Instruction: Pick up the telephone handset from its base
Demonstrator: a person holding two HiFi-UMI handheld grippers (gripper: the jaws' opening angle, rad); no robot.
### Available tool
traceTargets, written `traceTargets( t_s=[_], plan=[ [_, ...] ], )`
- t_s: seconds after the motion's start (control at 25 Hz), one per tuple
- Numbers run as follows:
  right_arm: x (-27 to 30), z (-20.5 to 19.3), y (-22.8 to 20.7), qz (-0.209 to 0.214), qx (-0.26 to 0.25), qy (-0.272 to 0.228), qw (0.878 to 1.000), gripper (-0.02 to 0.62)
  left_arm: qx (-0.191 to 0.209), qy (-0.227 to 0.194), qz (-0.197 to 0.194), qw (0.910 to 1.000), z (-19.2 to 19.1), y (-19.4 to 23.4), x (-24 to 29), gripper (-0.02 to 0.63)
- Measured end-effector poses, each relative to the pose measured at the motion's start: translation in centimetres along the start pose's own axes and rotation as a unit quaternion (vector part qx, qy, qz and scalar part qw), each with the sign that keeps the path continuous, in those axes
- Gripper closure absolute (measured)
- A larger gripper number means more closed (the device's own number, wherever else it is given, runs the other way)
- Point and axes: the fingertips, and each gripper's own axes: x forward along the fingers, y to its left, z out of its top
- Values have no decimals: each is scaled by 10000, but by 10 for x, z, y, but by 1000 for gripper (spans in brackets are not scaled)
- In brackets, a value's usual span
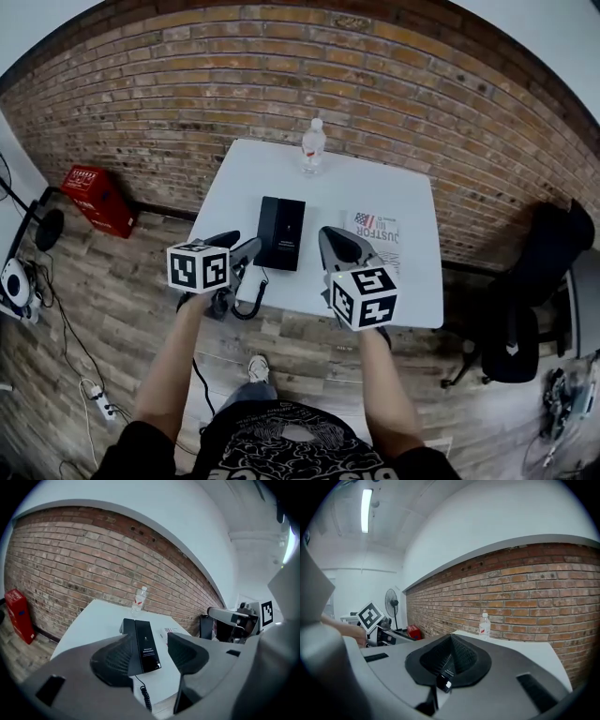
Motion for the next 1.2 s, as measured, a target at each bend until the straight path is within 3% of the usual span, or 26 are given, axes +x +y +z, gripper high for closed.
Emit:
traceTargets(
  t_s=[0.24, 0.44, 0.64, 0.92, 1.2],
  plan=[
    [37, 1, 0, -232, 58, 120, 9996, 595, -314, 493, -690, 9959, -10, 34, 32, 390],
    [60, -2, -1, -432, 86, 227, 9988, 595, -660, 896, -1204, 9865, -23, 59, 60, 391],
    [79, -11, -1, -552, 88, 422, 9975, 595, -981, 1359, -1683, 9714, -38, 78, 87, 391],
    [94, -25, -3, -671, 68, 660, 9955, 594, -1443, 1682, -2287, 9479, -51, 91, 111, 391],
    [109, -33, -9, -719, 117, 828, 9939, 595, -1759, 1888, -3108, 9148, -54, 81, 121, 414]
  ],
)
